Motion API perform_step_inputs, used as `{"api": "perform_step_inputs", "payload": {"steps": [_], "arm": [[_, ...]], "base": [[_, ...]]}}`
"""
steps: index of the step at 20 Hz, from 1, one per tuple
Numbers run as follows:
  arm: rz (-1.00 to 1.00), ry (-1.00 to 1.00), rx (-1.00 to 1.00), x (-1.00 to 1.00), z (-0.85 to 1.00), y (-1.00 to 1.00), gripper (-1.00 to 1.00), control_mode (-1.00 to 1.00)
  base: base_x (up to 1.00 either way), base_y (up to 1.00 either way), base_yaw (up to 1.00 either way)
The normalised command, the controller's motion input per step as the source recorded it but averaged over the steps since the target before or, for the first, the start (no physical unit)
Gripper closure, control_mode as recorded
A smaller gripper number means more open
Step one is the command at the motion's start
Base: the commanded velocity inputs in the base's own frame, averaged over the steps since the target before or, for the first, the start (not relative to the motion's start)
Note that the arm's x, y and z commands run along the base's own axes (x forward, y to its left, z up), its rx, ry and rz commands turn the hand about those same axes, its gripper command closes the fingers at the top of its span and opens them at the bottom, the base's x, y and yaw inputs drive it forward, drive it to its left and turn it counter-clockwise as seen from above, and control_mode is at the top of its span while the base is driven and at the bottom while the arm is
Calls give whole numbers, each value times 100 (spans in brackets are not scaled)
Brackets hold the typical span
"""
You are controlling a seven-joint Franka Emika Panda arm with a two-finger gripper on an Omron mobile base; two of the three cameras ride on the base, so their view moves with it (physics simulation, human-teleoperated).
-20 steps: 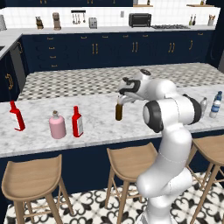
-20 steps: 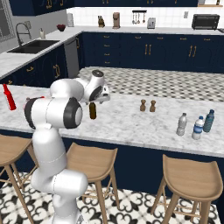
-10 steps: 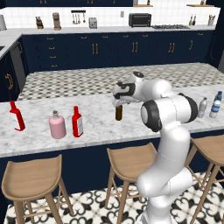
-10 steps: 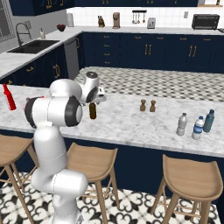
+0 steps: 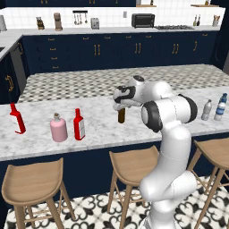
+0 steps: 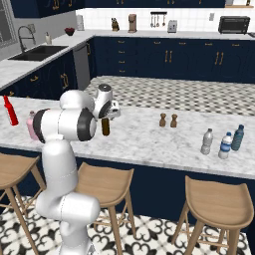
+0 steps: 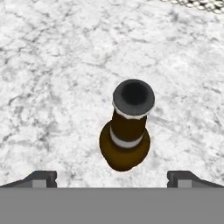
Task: Move the plastic bottles in the middle to the plastics group, and the glass bottles in the middle to the glass group.
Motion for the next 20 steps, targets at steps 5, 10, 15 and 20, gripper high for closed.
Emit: {"api": "perform_step_inputs", "payload": {"steps": [5,10,15,20], "arm": [[0,0,0,14,-17,0,-100,-100],[0,0,0,12,-12,0,-100,-100],[0,0,0,12,-5,0,-100,-100],[0,0,0,11,-9,0,-100,-100]], "base": [[0,0,0],[0,0,0],[0,0,0],[0,0,0]]}}
